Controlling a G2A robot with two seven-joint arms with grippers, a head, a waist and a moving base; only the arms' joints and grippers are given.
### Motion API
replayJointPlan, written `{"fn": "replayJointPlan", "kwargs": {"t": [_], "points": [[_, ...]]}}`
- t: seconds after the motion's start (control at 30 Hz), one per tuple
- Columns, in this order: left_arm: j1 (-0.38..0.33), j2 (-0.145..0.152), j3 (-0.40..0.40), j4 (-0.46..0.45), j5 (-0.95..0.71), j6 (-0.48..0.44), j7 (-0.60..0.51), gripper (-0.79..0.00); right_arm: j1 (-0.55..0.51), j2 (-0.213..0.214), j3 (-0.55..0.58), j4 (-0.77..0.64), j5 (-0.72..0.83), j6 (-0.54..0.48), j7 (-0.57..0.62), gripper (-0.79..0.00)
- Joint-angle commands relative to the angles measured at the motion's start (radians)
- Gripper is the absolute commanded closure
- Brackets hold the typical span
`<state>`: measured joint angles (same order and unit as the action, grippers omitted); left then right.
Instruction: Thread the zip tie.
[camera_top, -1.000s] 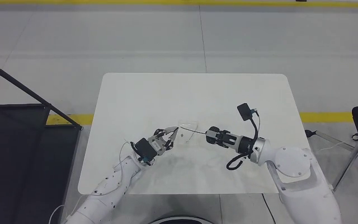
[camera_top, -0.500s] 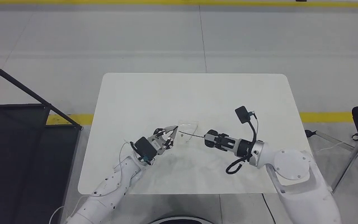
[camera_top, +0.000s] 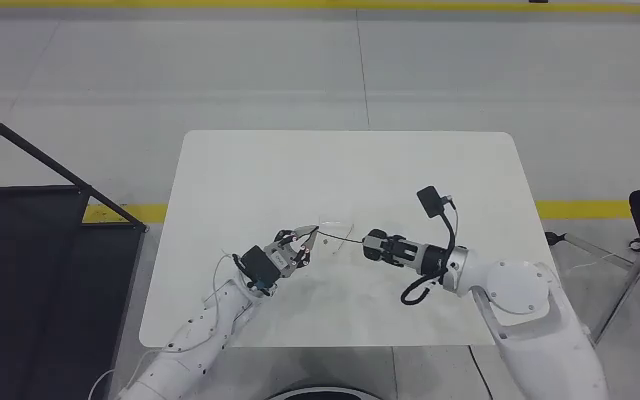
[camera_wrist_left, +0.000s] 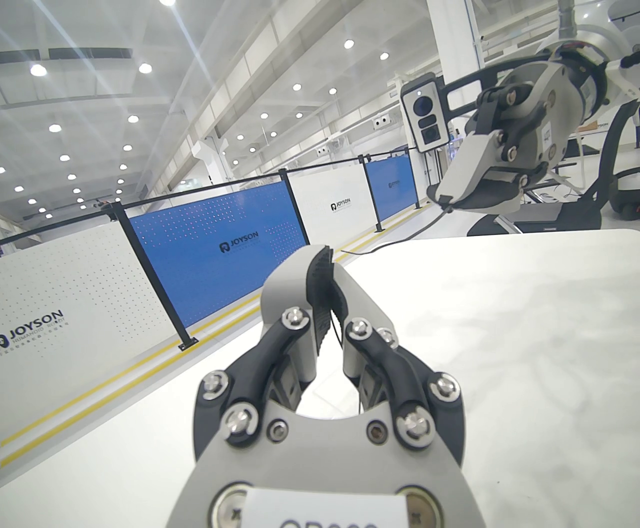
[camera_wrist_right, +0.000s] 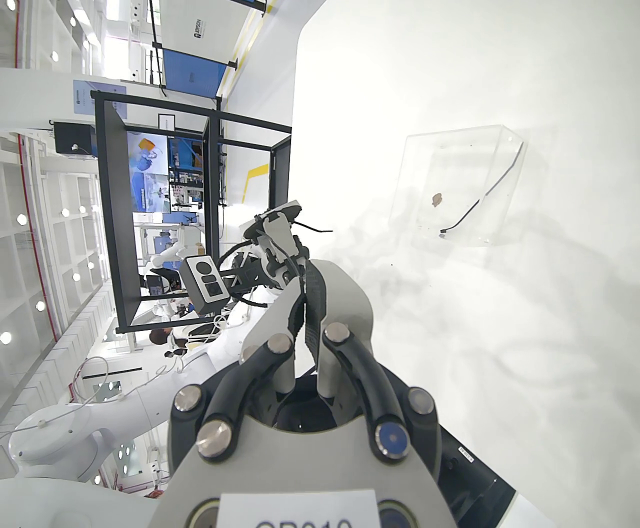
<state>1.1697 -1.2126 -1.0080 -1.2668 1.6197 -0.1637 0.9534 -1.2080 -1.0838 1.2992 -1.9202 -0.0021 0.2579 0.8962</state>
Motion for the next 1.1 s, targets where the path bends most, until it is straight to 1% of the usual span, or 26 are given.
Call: {"fn": "replayJointPlan", "kwargs": {"t": [0.0,1.07], "points": [[0.0,0.0,0.0,0.0,0.0,0.0,0.0,0.0,0.002,0.001,-0.001,0.001,0.001,0.0,-0.001,0.0],[0.0,0.0,0.0,0.0,0.0,0.0,0.0,0.0,0.038,0.008,-0.016,0.033,0.042,0.031,-0.009,0.0]]}}
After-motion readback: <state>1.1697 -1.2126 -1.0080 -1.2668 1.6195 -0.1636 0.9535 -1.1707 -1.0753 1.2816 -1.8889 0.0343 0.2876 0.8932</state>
